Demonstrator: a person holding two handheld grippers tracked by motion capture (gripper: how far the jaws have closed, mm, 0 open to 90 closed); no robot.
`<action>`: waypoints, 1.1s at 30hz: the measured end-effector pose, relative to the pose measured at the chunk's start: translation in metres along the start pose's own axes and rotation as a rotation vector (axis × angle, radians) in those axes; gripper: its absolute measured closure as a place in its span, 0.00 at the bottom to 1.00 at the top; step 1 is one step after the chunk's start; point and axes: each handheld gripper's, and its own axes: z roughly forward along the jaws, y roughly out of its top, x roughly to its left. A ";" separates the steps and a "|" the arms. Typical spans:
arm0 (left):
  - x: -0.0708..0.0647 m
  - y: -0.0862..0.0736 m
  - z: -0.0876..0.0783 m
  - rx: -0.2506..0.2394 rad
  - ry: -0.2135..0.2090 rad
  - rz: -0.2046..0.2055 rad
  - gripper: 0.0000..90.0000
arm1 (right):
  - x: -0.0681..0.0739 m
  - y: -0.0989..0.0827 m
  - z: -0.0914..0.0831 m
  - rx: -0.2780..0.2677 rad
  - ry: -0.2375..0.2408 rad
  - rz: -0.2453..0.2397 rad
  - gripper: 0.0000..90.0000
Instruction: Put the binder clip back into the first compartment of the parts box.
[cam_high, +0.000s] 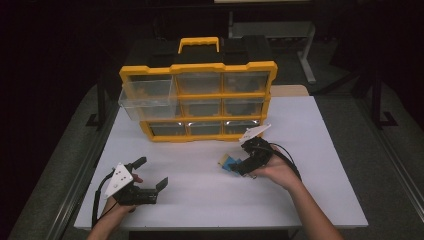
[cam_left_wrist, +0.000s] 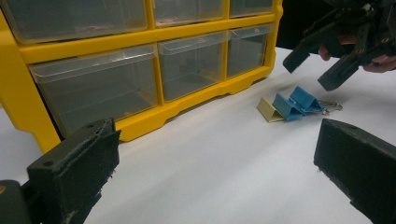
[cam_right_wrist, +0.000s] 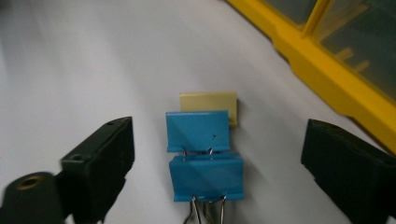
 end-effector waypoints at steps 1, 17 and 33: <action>0.000 0.000 0.000 -0.002 0.000 0.000 0.00 | 0.000 -0.001 0.001 0.008 0.003 -0.005 0.13; 0.001 -0.001 0.000 0.001 -0.008 -0.014 0.00 | 0.000 -0.010 0.013 0.089 -0.002 -0.003 0.24; -0.001 -0.002 0.001 0.001 -0.006 -0.001 0.00 | 0.003 -0.015 0.019 0.111 -0.006 -0.013 0.39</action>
